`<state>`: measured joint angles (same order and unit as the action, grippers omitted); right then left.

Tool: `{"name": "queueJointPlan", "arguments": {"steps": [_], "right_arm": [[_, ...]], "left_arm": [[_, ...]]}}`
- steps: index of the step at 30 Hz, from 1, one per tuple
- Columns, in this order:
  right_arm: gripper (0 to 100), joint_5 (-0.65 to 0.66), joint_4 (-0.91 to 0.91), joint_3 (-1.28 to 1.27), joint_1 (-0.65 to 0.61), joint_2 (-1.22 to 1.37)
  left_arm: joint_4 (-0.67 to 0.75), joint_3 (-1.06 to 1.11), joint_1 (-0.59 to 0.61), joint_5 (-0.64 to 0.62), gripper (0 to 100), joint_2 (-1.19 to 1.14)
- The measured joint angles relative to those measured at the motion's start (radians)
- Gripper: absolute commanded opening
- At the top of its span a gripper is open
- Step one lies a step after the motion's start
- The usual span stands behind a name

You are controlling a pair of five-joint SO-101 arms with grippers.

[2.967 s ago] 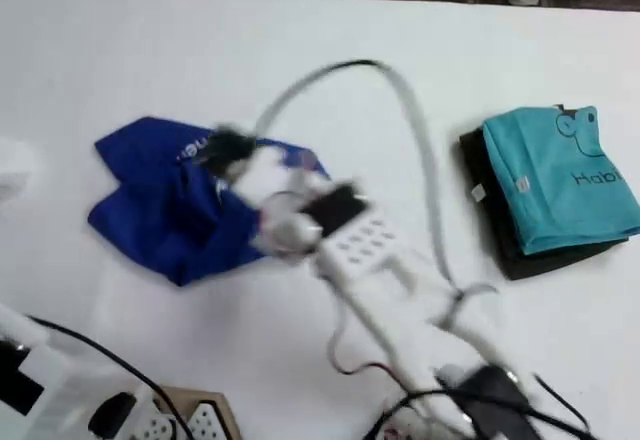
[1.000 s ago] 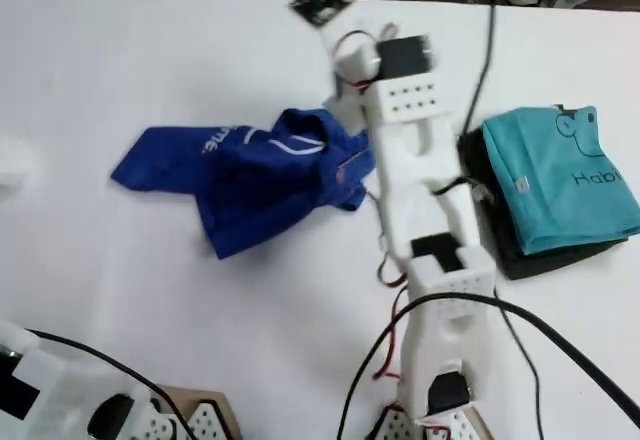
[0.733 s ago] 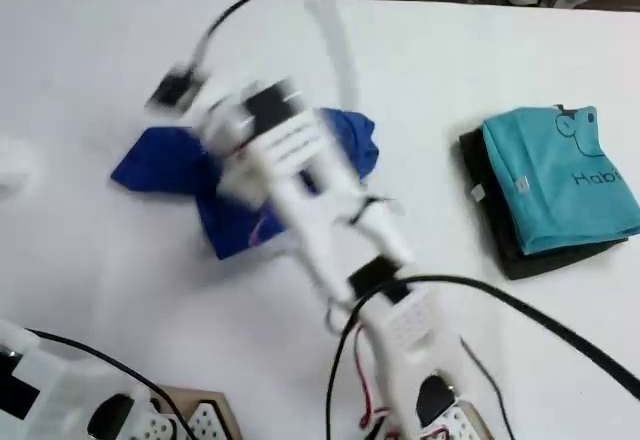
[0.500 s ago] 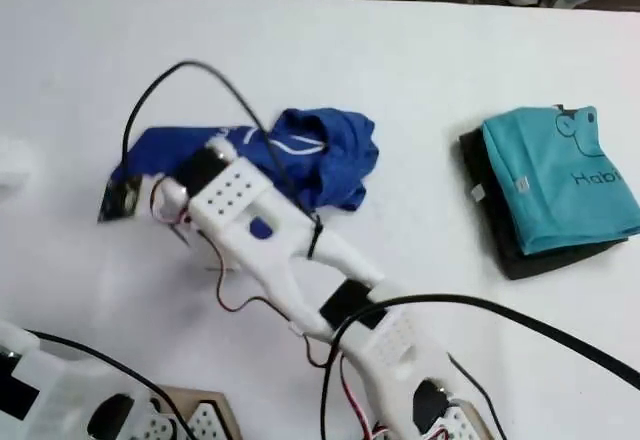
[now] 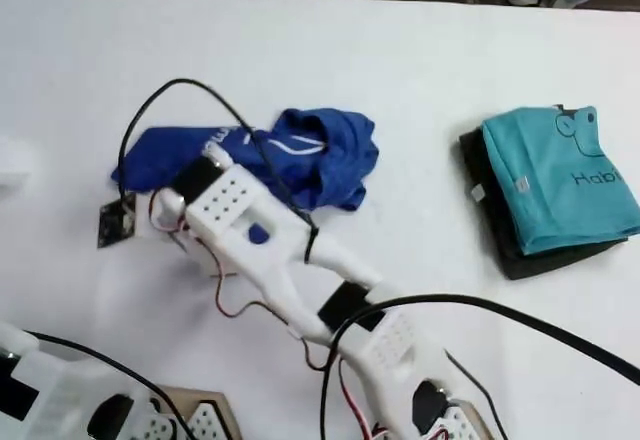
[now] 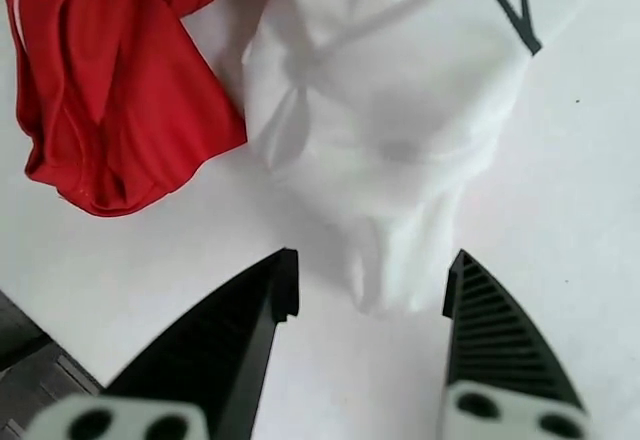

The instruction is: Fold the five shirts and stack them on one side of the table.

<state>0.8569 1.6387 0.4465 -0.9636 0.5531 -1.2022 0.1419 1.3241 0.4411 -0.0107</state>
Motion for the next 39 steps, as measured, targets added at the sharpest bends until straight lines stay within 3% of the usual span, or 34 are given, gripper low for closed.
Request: {"name": "queueJointPlan", "arguments": {"steps": [9, 16, 27, 35, 39], "right_arm": [[24.1, 0.0, -0.021, 0.012, -0.009, 0.11], [1.3, 0.0, -0.026, 0.135, 0.066, 0.14], [2.1, -0.015, -0.017, 0.275, 0.238, 0.173], [2.6, -0.071, 0.018, 0.399, 0.262, 0.172], [10.6, -0.074, 0.018, 0.399, 0.267, 0.176]], "left_arm": [[0.0, 0.005, 0.0, 0.0, 26, 0.0], [0.0, 0.005, 0.002, 0.0, 26, 0.0], [0.0, 0.005, 0.002, 0.0, 26, 0.0], [0.0, 0.005, 0.002, 0.0, 26, 0.0], [0.0, 0.005, 0.002, 0.0, 26, 0.0]]}}
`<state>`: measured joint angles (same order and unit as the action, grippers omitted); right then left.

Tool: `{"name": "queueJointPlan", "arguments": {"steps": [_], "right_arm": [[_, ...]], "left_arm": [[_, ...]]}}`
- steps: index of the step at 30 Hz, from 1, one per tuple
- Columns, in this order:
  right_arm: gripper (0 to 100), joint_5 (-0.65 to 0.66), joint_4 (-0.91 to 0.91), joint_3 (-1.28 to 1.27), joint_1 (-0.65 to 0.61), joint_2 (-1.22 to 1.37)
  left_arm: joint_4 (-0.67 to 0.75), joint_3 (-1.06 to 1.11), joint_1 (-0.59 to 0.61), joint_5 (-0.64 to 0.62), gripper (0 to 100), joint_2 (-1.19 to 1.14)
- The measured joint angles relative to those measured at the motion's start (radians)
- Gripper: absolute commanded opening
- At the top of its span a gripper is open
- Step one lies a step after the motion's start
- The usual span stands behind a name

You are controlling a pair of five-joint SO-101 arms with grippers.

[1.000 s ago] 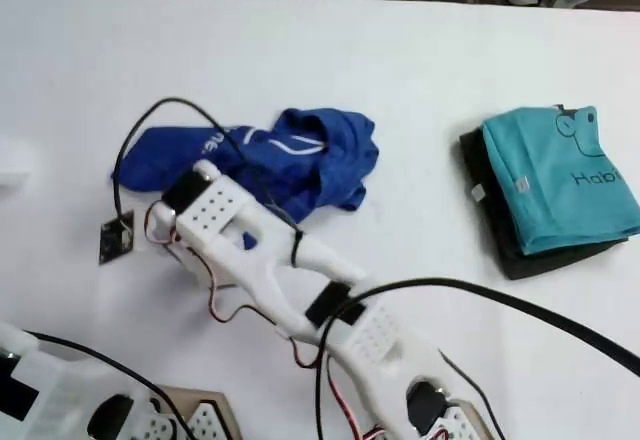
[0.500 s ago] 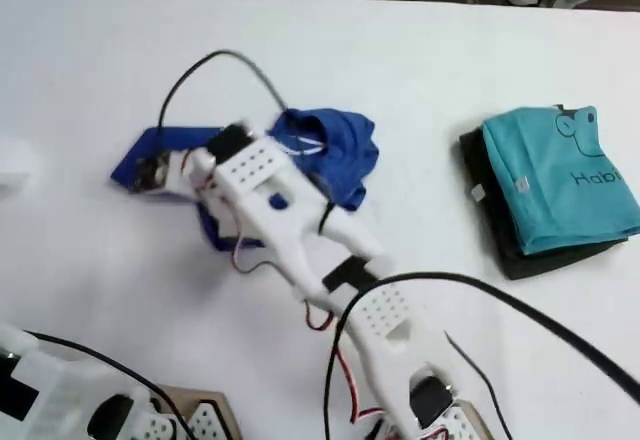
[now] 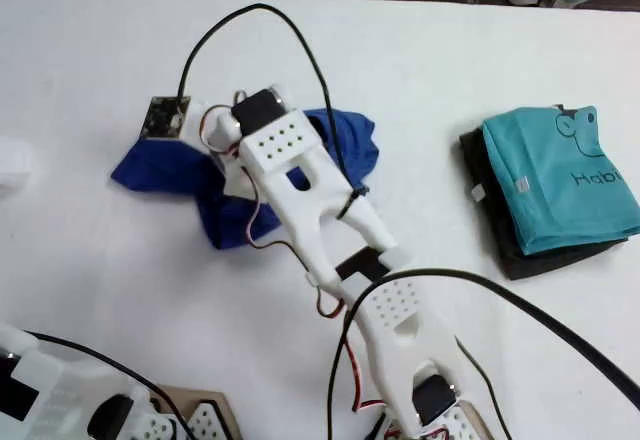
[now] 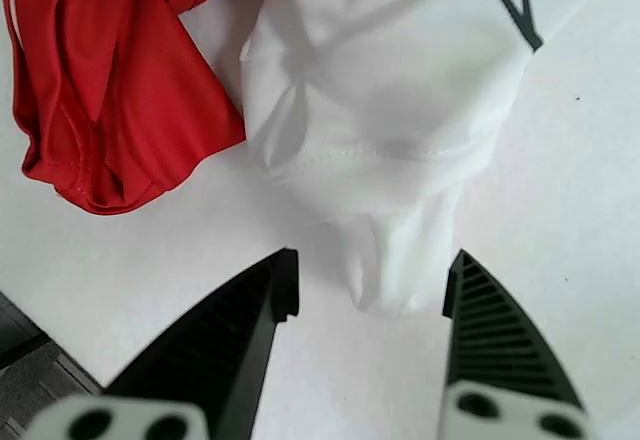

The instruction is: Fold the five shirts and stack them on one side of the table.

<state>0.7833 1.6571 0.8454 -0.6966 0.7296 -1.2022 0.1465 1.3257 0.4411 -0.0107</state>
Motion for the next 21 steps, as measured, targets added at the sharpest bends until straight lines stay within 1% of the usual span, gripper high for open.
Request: {"name": "queueJointPlan", "arguments": {"steps": [3, 6, 13, 17, 21], "right_arm": [[16.6, -0.015, 0.006, 0.009, -0.005, 0.043], [17.0, -0.069, 0.012, 0.009, -0.005, 0.055], [17.0, -0.109, 0.04, 0.012, -0.063, 0.049], [17.0, -0.158, 0.041, -0.06, -0.124, -0.041], [17.0, -0.167, 0.041, -0.199, -0.187, -0.152]], "left_arm": [[0.0, 0.0, 0.0, 0.0, 26, 0.0], [0.0, 0.0, 0.0, 0.0, 26, 0.0], [0.0, 0.0, 0.0, 0.0, 26, 0.0], [0.0, 0.0, 0.0, 0.0, 26, 0.0], [0.0, 0.0, 0.0, 0.0, 26, 0.0]]}}
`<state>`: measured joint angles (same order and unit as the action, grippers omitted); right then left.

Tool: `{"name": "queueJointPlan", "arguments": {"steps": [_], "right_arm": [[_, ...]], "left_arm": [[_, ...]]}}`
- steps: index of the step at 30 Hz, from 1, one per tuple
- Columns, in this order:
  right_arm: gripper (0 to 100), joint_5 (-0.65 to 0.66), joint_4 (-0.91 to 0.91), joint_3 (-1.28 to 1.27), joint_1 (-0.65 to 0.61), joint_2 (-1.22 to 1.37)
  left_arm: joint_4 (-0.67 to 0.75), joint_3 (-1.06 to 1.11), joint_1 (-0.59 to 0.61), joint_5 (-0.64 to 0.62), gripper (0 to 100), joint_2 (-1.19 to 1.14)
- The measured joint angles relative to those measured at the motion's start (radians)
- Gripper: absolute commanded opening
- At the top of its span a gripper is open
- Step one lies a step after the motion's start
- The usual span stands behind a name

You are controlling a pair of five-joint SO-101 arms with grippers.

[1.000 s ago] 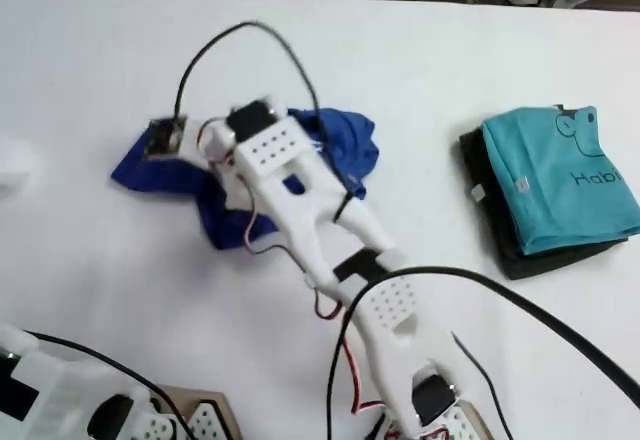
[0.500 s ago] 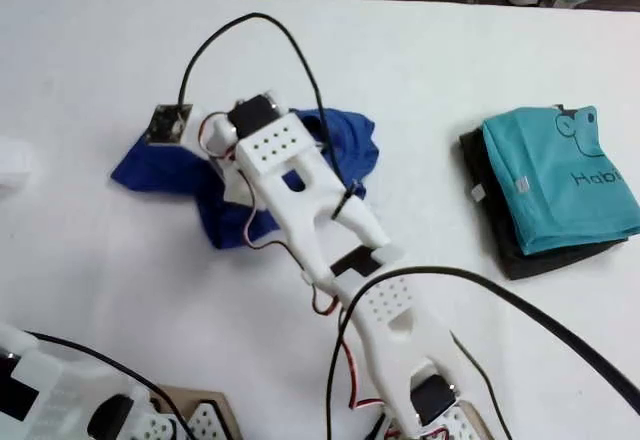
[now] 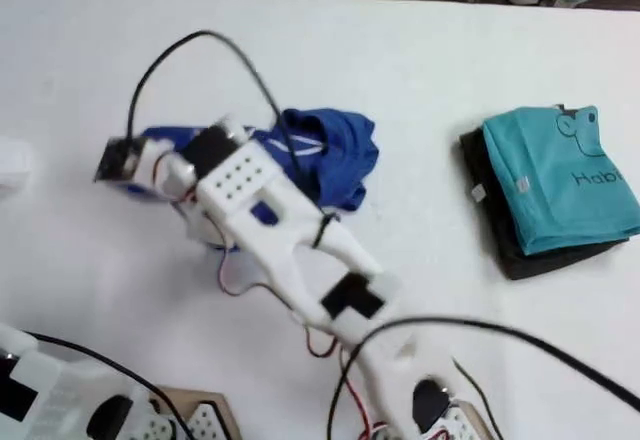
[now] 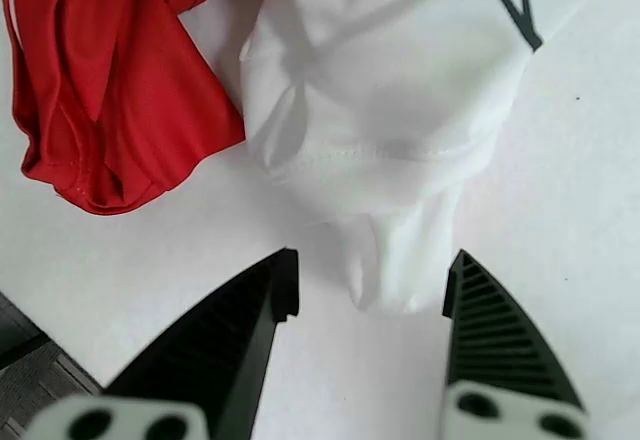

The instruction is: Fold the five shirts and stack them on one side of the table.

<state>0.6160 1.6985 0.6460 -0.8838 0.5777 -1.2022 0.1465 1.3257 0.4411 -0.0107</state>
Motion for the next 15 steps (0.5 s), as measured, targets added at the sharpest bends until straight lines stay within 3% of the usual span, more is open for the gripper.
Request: {"name": "queueJointPlan", "arguments": {"steps": [10, 15], "right_arm": [[17.0, -0.002, -0.002, -0.224, -0.002, -0.057], [17.0, 0.028, -0.054, -0.364, -0.094, -0.18]], "left_arm": [[0.0, 0.0, 0.0, 0.0, 26, -0.037], [0.0, 0.0, 0.0, 0.0, 26, -0.12]]}}
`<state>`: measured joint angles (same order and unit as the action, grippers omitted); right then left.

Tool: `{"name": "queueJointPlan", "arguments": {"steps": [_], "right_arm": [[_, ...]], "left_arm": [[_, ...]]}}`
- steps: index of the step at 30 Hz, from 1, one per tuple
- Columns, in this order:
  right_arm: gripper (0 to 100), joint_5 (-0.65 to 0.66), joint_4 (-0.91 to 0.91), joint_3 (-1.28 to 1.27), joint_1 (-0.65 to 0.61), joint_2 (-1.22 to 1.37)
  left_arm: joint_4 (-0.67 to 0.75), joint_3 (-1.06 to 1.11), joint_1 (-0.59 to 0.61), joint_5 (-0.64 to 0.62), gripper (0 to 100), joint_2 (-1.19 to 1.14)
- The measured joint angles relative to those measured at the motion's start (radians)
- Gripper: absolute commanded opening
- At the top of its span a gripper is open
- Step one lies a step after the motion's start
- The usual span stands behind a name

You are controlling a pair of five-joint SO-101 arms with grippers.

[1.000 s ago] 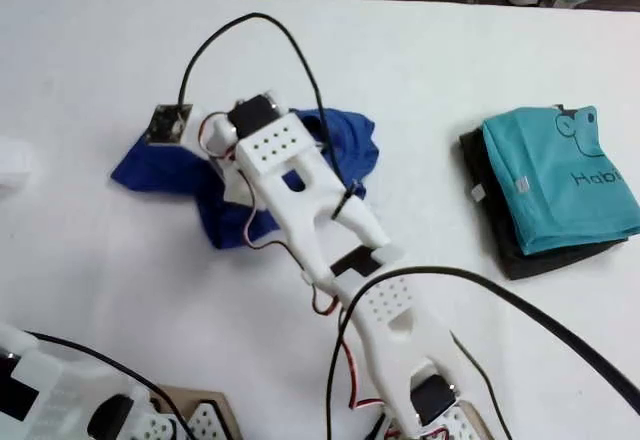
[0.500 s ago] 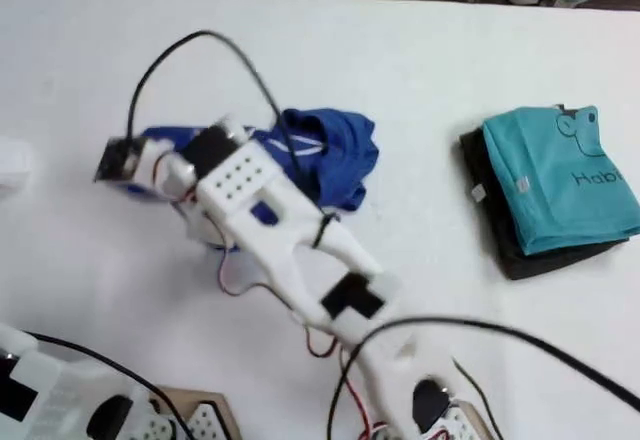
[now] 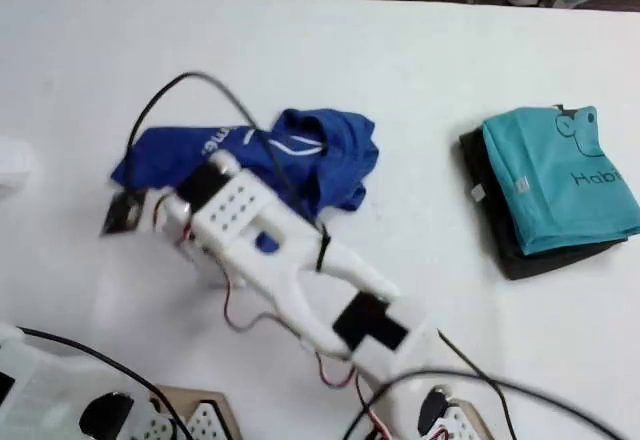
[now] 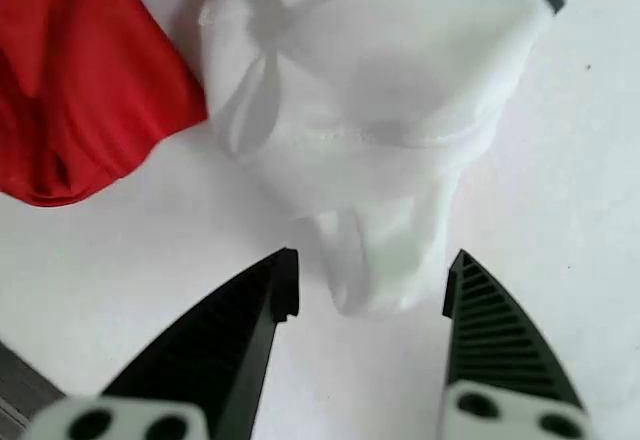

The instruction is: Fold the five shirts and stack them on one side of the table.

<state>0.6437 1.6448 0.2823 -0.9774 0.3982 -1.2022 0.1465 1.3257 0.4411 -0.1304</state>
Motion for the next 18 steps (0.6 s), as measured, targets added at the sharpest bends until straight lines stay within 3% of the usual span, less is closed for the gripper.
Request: {"name": "queueJointPlan", "arguments": {"steps": [9, 18], "right_arm": [[17.2, 0.023, -0.241, -0.321, -0.029, -0.091], [17.2, 0.025, -0.52, -0.456, -0.006, -0.091]], "left_arm": [[0.0, 0.0, 0.0, 0.0, 26, -0.028], [0.0, 0.0, 0.0, 0.0, 26, -0.028]]}}
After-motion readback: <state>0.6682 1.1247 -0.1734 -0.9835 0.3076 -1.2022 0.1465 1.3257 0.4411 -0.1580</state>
